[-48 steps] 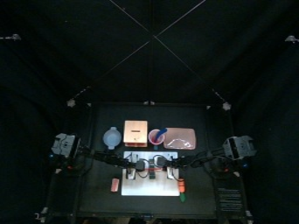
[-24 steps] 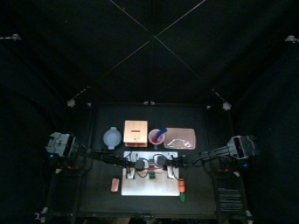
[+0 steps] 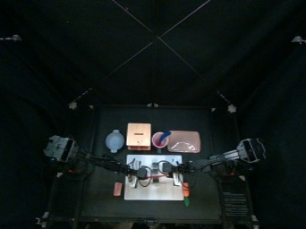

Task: Place sushi on board then cut the sushi with the knife then place the pieces on the plate
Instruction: Cut the sushi into 4 pieces

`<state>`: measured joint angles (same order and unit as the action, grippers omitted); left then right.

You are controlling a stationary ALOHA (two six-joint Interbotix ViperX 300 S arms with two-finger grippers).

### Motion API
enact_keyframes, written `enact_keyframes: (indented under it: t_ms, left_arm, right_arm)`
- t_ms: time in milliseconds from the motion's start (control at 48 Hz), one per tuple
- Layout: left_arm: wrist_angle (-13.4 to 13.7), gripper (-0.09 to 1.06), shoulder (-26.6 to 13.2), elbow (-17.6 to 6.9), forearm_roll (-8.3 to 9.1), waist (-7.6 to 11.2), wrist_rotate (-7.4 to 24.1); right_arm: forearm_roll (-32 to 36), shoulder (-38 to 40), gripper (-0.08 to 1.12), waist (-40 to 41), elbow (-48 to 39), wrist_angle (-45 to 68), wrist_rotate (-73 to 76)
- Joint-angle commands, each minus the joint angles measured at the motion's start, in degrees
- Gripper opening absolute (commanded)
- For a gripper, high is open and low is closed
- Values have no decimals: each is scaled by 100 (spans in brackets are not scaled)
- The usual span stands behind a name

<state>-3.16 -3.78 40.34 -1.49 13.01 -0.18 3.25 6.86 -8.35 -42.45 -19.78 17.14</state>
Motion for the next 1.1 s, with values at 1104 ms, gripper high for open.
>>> enact_keyframes:
  t_ms: [1104]
  left_arm:
    - [-35,43,-176,-167,-158,264,18]
  right_arm:
    - [-237,-105,30,-53,-18,123,35]
